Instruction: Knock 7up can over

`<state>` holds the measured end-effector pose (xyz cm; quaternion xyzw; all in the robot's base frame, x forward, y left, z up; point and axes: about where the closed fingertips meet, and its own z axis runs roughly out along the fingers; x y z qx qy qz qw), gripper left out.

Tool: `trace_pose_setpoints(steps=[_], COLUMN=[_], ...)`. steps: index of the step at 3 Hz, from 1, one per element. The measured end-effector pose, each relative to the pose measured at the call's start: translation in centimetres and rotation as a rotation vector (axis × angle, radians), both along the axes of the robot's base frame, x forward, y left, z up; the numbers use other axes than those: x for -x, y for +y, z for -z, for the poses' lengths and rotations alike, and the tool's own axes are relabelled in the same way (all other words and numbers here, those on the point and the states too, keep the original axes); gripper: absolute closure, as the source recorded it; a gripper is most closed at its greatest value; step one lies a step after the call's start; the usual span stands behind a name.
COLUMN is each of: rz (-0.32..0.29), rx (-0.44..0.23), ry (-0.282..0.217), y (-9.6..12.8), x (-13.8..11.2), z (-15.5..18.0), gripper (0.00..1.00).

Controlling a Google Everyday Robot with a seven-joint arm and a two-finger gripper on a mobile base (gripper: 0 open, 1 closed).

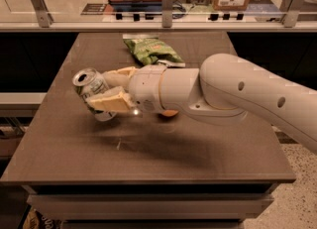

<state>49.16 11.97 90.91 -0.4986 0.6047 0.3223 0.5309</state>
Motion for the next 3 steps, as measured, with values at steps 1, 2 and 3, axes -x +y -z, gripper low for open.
trace_pose_setpoints(steps=[1,2,3], rz=[-0.004,-0.026,-0.053], rx=[0.078,0.177,0.266], ry=[0.009,0.029,0.060], y=[-1.5,-2.4,-2.4], x=[-0.4,-0.6,-0.3], z=[-1.5,-3.0,-3.7], gripper=[1.00,1.00,1.00])
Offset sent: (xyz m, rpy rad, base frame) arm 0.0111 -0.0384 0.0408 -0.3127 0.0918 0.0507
